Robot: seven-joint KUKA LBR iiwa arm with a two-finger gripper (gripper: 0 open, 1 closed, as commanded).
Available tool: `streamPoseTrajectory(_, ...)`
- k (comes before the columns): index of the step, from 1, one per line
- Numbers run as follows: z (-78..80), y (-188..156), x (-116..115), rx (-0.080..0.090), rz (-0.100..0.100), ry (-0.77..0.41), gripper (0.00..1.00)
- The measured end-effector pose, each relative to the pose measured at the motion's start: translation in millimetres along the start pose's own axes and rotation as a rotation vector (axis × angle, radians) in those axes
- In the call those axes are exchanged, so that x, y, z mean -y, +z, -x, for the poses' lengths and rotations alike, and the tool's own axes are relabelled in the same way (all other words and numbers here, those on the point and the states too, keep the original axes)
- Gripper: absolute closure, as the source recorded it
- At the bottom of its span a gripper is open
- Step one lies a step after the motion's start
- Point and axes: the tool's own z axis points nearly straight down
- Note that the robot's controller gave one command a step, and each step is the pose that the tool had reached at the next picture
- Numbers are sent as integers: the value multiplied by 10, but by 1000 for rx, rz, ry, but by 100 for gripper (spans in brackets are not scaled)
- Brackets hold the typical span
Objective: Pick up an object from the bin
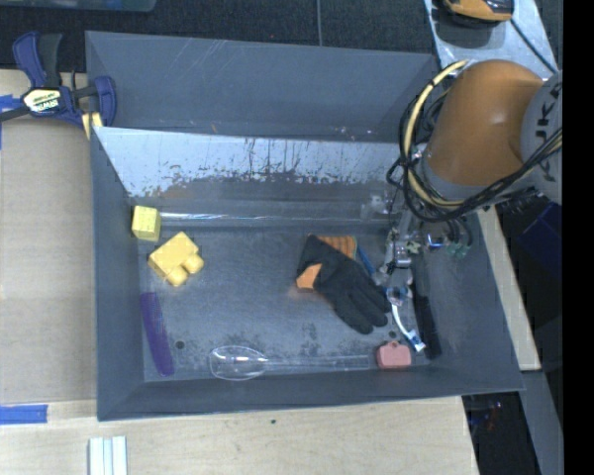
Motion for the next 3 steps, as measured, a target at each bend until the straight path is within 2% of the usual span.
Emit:
streamPoseTrajectory(1, 19, -41, -2, 8, -1, -2, 0)
streamPoseTrajectory(2, 248, 697, -171, 12, 1, 263, 0)
streamPoseTrajectory(3, 283, 899, -175, 11, 0, 233, 0)
